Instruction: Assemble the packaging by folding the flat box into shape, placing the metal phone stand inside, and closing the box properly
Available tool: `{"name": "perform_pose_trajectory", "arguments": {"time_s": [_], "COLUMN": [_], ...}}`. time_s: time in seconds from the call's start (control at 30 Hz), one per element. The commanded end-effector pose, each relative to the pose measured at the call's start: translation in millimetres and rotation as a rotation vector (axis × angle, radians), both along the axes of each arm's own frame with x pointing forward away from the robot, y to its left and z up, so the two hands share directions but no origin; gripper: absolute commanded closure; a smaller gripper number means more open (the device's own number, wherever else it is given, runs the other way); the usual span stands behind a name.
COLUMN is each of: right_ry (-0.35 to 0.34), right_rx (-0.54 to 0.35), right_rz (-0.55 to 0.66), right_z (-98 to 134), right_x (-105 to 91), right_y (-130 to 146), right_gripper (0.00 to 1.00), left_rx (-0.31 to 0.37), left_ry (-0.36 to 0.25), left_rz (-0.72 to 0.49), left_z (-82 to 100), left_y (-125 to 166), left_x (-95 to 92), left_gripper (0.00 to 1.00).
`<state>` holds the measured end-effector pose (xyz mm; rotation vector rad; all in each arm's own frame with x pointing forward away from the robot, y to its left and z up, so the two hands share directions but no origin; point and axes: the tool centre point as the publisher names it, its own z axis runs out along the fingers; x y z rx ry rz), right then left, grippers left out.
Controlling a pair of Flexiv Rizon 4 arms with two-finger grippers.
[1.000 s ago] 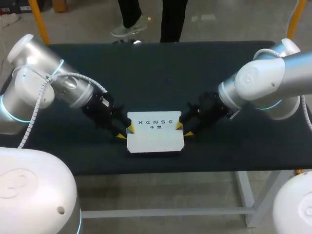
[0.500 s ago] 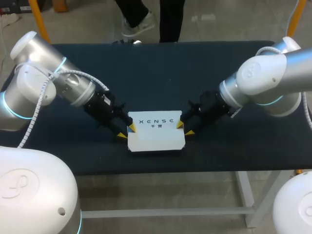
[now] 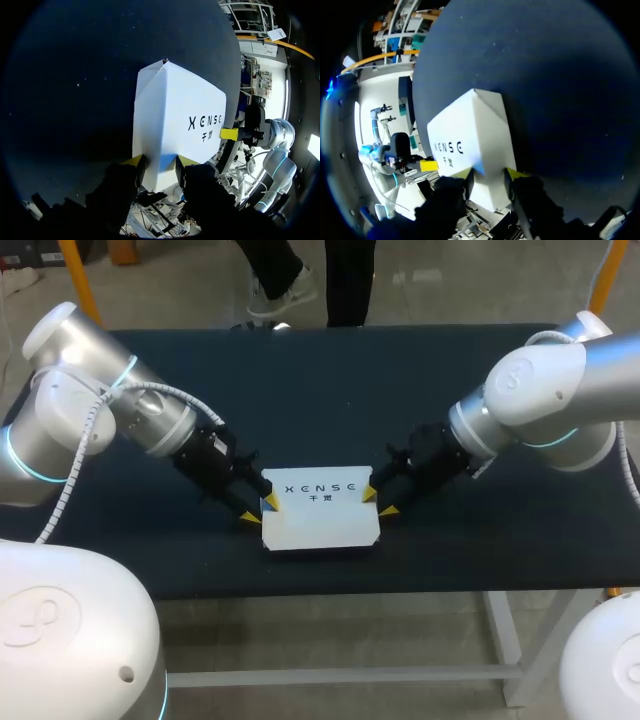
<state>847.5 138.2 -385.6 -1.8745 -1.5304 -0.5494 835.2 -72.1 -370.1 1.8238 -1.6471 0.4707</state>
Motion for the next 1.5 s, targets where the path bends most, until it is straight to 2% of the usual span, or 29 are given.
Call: {"name": "perform_pose_trajectory", "arguments": {"time_s": [0.03, 0.5, 0.67, 1.17, 1.33, 1.5], "right_ry": [0.005, 0.004, 0.004, 0.004, 0.004, 0.000], "right_rx": [0.007, 0.007, 0.007, 0.007, 0.008, -0.002], "right_rz": [0.006, 0.008, 0.008, 0.008, 0.010, 0.015], "right_z": [-3.1, -3.2, -3.2, -3.2, -3.7, -4.1], "right_x": [2.9, 2.9, 2.9, 2.9, 2.4, 1.3], "right_y": [6.3, 6.3, 6.3, 6.3, 7.0, 9.0], "right_gripper": [0.56, 0.57, 0.53, 0.63, 0.60, 0.58], "left_rx": [-0.001, -0.006, -0.006, -0.006, -0.010, -0.009], "left_ry": [0.004, 0.006, 0.006, 0.006, 0.004, -0.001], "left_rz": [-0.006, -0.007, -0.007, -0.007, -0.010, -0.011], "left_z": [-0.7, -2.1, -2.1, -2.1, -2.1, -2.1], "left_y": [-7.1, -7.7, -7.7, -7.7, -7.2, -6.7], "left_x": [1.2, 2.0, 2.0, 2.0, 1.6, 0.7], "left_gripper": [0.56, 0.53, 0.51, 0.52, 0.52, 0.45]}}
